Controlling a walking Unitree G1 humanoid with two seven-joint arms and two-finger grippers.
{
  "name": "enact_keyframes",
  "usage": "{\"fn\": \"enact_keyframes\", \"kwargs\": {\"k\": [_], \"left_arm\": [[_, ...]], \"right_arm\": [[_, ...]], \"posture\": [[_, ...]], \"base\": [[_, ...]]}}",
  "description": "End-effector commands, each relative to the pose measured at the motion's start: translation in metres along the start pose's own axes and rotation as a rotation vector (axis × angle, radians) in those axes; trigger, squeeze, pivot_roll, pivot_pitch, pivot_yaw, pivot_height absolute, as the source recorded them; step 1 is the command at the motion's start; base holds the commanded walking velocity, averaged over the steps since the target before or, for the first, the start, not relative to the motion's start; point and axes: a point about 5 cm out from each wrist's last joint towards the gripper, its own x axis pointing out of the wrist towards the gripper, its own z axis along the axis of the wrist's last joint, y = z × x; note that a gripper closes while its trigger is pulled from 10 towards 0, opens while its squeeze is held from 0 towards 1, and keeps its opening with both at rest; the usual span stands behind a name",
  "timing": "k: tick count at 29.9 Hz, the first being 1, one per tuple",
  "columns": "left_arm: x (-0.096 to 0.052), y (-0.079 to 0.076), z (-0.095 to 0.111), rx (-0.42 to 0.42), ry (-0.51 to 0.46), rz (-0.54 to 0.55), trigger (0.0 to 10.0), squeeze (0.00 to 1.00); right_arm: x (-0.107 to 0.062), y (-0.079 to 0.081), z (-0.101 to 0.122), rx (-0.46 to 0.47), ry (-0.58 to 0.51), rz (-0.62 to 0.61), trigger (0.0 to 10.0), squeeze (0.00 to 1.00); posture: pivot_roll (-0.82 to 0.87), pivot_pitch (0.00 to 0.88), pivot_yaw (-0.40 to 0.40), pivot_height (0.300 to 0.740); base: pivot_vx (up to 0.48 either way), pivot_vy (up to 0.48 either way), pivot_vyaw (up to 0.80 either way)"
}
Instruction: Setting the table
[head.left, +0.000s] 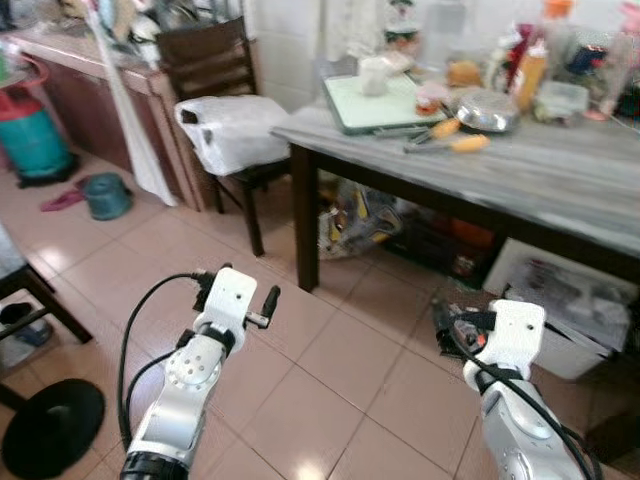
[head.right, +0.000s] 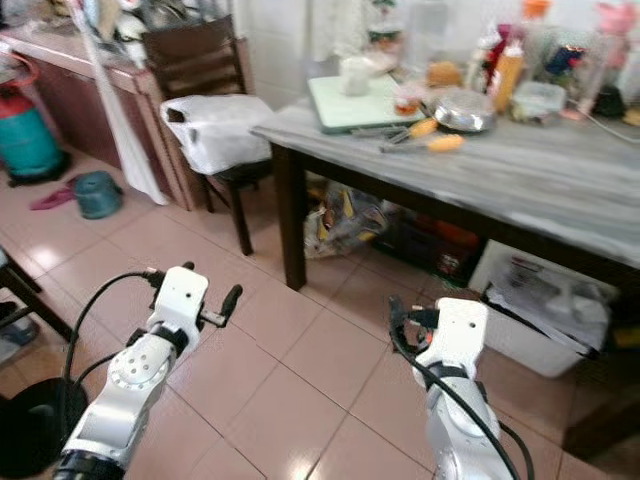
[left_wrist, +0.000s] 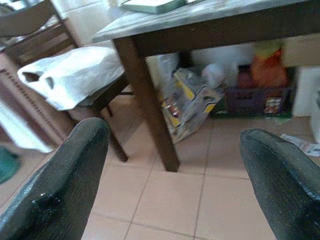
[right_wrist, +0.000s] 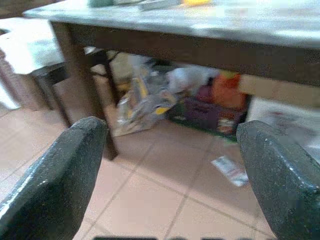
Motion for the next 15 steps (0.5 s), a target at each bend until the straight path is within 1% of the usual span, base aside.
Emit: {"fn": "enact_keyframes", "kwargs": {"k": [1, 4, 11, 14, 15], "left_arm": [[0.001, 0.0074, 0.0001, 0.008, -0.001, 0.028, 10.0, 0.0], [0.0019, 0.0096, 0.001, 0.009, 0.0, 0.039, 10.0, 0.0], [0.002, 0.0152, 0.0002, -0.034, 0.009, 0.068, 10.0, 0.0], [0.0024, 0.017, 0.0013, -0.1, 0.014, 0.064, 10.0, 0.0], [0.0031, 0.017, 0.0027, -0.103, 0.011, 0.063, 10.0, 0.0]], "right_arm": [[0.0026, 0.0036, 0.0033, 0.002, -0.007, 0.01, 10.0, 0.0], [0.0042, 0.0039, 0.0045, -0.001, -0.006, 0.008, 10.0, 0.0], [0.0055, 0.007, 0.0024, 0.001, -0.001, 0.017, 10.0, 0.0], [0.0078, 0.0116, 0.0048, 0.006, -0.01, 0.029, 10.0, 0.0], [0.008, 0.012, 0.0058, 0.009, -0.014, 0.031, 10.0, 0.0]], "posture": [[-0.05, 0.0, 0.015, 0.74], [-0.04, 0.0, 0.013, 0.74], [-0.03, 0.0, 0.011, 0.74], [-0.03, 0.0, 0.013, 0.74], [-0.03, 0.0, 0.014, 0.74]], "base": [[0.0, 0.0, -0.75], [0.0, 0.0, -0.75], [0.0, 0.0, -0.75], [0.0, 0.0, -0.76], [0.0, 0.0, -0.77]]}}
